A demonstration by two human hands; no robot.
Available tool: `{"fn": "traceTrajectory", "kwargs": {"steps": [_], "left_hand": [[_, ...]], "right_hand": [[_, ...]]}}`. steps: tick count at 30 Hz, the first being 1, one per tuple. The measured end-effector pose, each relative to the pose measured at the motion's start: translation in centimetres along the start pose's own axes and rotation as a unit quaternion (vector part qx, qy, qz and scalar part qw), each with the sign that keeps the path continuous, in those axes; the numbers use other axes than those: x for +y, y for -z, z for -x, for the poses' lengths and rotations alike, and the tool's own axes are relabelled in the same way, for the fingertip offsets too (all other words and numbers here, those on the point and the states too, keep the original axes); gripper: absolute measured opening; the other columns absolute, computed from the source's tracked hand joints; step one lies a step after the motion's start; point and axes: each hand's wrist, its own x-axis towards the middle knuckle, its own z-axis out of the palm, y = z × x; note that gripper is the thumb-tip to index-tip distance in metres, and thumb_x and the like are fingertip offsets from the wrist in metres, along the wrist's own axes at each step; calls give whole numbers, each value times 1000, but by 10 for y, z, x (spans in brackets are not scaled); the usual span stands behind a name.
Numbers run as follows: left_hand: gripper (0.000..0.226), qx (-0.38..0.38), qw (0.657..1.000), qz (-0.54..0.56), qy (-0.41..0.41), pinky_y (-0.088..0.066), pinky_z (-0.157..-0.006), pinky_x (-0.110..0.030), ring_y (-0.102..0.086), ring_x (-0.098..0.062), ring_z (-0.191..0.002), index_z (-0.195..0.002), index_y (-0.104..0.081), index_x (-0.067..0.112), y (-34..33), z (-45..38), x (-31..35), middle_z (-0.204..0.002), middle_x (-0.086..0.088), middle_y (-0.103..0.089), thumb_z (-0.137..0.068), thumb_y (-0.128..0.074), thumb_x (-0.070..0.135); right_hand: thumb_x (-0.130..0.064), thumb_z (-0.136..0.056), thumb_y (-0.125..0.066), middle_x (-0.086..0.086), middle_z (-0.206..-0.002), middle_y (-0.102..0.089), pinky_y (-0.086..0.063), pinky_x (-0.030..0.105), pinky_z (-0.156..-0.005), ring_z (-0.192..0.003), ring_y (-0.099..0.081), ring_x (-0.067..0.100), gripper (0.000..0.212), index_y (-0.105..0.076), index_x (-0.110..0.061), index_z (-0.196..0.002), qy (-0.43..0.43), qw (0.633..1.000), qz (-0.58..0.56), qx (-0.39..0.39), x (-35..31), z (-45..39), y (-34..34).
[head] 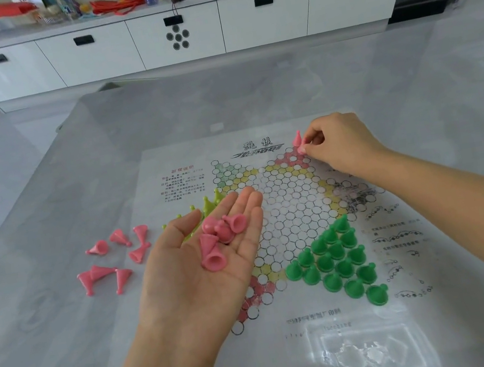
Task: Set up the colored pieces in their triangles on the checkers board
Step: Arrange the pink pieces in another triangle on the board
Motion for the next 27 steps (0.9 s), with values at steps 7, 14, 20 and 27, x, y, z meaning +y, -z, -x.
{"fn": "traceTrajectory", "kwargs": {"steps": [7,14,20,27], "left_hand": [[46,2,1000,0,-4,-48,-87,-43,-67,-39,-91,-117,-51,-15,1,-1,1,-95,-25,-68,-82,-44,13],[49,8,1000,-14,-1,-47,-90,-45,-63,-41,-100,-117,-52,-14,3,-1,2,-105,-29,-65,-76,-47,13],[50,24,999,-28,6,-42,-95,-48,-57,-41,-109,-115,-52,-15,1,-3,-1,-107,-31,-64,-74,-48,14],[40,-16,1000,0,15,-38,-103,-42,-69,-27,-75,-92,-65,-15,-1,-3,-5,-71,-17,-67,-84,-42,17]], "right_hand": [[-21,-82,-65,-2,-78,-62,-46,29,-69,-76,-57,16,9,-69,-14,-84,13,1000,6,3,1,0,-2],[-25,-82,-64,1,-89,-64,-47,27,-75,-82,-58,14,17,-66,-13,-94,-2,999,-1,-34,-2,6,19],[-29,-81,-61,-21,-74,-61,-40,-2,-61,-70,-55,-15,9,-66,-29,-89,162,976,-75,-122,-61,43,63],[-38,-82,-59,-11,-73,-61,-44,17,-62,-67,-53,2,18,-68,-23,-88,228,958,-14,-171,-105,68,49]]}}
